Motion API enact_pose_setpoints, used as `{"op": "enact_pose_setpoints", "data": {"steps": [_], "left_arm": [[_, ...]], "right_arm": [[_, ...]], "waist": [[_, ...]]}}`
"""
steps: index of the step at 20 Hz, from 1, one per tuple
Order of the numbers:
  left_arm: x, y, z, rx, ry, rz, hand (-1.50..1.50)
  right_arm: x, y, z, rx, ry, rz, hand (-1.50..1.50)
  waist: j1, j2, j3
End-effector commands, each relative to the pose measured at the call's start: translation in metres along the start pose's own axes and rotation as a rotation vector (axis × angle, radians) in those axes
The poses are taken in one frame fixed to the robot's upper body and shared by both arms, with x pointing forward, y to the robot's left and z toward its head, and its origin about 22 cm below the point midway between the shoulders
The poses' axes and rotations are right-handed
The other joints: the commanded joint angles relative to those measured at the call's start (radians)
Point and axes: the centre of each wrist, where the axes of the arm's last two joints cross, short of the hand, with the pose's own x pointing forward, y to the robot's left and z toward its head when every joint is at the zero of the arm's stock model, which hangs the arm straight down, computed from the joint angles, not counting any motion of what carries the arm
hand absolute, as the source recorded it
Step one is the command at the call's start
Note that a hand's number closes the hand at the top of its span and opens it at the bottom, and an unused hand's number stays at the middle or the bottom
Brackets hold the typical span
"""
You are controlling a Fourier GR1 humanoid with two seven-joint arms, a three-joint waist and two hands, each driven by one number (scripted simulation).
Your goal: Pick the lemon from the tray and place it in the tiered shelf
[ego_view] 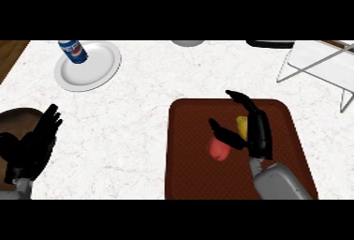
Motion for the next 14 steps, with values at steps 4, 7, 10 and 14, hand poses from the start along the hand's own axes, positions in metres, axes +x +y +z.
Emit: {"op": "enact_pose_setpoints", "data": {"steps": [4,7,10,14], "left_arm": [[-0.007,0.011,0.007,-0.007,0.036,0.003,0.0],[-0.009,0.015,0.007,0.016,0.013,-0.004,0.0],[-0.012,0.01,0.009,0.012,0.02,-0.005,0.0],[-0.005,0.012,0.011,-0.012,0.029,0.019,0.0]], "right_arm": [[0.015,0.003,0.016,-0.067,0.039,0.277,-1.5],[0.015,-0.008,0.011,-0.035,0.115,0.463,-1.5],[0.039,-0.014,-0.011,0.018,0.204,0.617,-1.5],[0.054,-0.011,-0.01,0.235,0.308,0.817,-1.5]], "waist": [[-0.02,-0.006,-0.002],[-0.03,-0.008,-0.004],[-0.021,-0.006,-0.004],[-0.003,-0.004,-0.003]]}}
